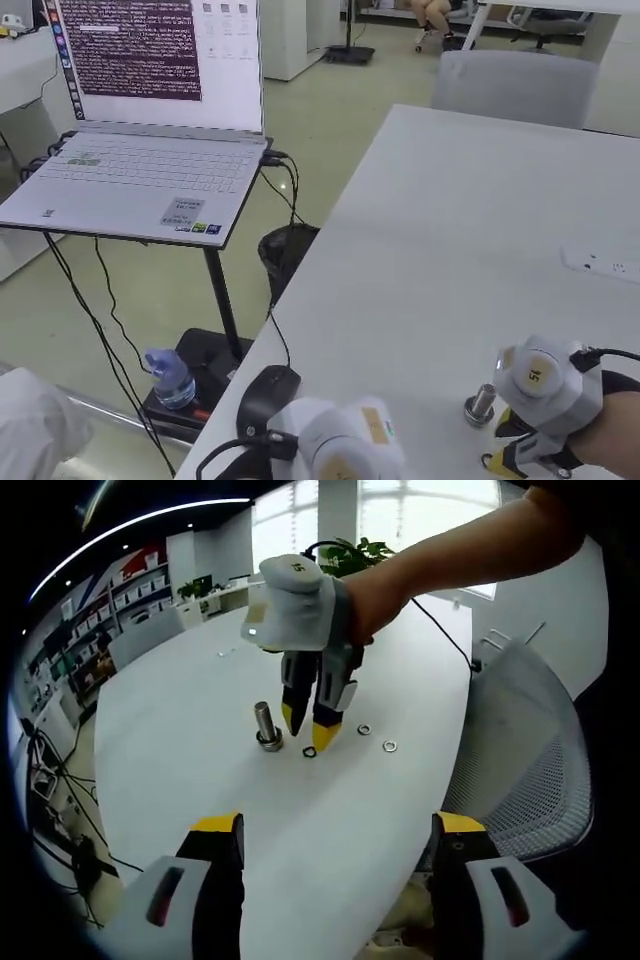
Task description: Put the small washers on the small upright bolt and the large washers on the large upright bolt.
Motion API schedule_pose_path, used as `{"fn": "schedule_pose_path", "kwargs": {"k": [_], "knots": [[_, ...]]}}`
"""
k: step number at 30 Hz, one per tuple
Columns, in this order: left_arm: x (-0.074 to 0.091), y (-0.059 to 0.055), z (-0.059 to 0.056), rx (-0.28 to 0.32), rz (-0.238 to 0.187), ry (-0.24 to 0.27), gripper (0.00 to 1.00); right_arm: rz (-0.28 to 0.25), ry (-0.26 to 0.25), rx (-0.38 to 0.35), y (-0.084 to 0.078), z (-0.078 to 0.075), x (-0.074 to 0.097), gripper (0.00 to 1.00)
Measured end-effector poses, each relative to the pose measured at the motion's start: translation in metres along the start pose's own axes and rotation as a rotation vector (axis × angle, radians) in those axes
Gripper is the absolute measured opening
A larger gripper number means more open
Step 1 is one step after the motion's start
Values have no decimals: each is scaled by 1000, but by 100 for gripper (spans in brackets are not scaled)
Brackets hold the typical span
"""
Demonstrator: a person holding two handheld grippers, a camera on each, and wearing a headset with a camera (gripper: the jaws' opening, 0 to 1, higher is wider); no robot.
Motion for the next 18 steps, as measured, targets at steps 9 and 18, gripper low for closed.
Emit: {"fn": "schedule_pose_path", "kwargs": {"k": [9, 18], "knots": [[1, 0, -2, -2, 0, -5, 75, 27, -14, 36, -5, 2, -9, 25], [2, -3, -4, -2, 5, -7, 74, 31, -26, 40, -6, 1, -10, 23]]}}
Point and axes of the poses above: the centre of the closed fingertips' face, and the gripper's own axes: x roughly backward along the fingers, z roughly to its left, y roughly out of its top, the point moved 3 cm from there along x, roughly backward along the fingers, and after that the axes turned 15 degrees about y, right-handed, at the moved point
